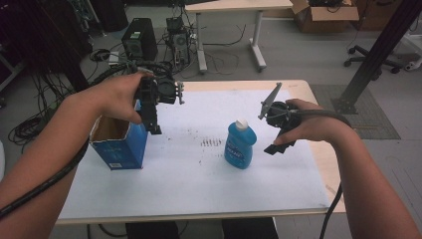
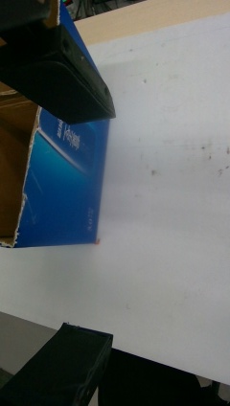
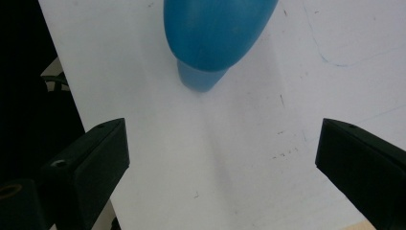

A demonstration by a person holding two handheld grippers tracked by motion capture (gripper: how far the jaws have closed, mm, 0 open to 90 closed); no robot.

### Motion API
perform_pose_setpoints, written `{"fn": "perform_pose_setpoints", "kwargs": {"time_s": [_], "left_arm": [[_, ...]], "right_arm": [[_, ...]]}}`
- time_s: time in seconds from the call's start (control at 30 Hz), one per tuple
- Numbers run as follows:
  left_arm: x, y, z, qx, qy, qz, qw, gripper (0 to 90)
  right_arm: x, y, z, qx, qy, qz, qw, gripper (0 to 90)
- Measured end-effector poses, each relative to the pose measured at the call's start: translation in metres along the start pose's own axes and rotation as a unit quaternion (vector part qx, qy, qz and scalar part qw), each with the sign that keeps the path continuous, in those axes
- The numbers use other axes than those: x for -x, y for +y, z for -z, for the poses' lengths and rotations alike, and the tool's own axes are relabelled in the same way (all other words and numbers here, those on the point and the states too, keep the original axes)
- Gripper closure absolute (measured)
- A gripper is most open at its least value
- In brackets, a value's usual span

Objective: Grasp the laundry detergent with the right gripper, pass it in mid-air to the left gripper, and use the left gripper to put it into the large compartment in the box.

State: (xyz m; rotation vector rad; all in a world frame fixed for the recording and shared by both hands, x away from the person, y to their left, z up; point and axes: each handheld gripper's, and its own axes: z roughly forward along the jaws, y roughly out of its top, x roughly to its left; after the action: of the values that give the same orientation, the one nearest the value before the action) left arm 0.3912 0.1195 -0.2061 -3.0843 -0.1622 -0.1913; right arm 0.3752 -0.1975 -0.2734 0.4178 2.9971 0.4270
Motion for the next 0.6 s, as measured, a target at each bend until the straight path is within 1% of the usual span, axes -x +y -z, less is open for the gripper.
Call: {"fn": "perform_pose_setpoints", "kwargs": {"time_s": [0.1,0.27,0.37,0.4,0.47,0.6], "left_arm": [[0.000,0.001,-0.001,-0.004,-0.002,-0.002,1.0000,0.3],[0.003,0.000,-0.002,0.002,-0.003,0.002,1.0000,0.2],[0.004,-0.001,-0.003,-0.001,-0.005,0.000,1.0000,0.2],[0.005,-0.002,-0.004,-0.003,-0.005,0.002,1.0000,0.2],[0.006,-0.003,-0.004,-0.001,-0.005,0.002,1.0000,0.2],[0.009,-0.007,-0.006,-0.001,-0.007,0.004,1.0000,0.2]], "right_arm": [[0.000,-0.003,-0.002,0.001,0.001,-0.002,1.0000,4.3],[-0.003,-0.007,-0.005,0.006,0.001,-0.001,1.0000,4.4],[-0.005,-0.009,-0.008,0.011,0.003,-0.001,0.9999,4.4],[-0.007,-0.011,-0.012,0.016,0.003,-0.003,0.9999,4.2],[-0.008,-0.012,-0.014,0.017,0.003,-0.004,0.9998,4.5],[-0.013,-0.018,-0.026,0.027,0.003,-0.014,0.9995,4.3]]}}
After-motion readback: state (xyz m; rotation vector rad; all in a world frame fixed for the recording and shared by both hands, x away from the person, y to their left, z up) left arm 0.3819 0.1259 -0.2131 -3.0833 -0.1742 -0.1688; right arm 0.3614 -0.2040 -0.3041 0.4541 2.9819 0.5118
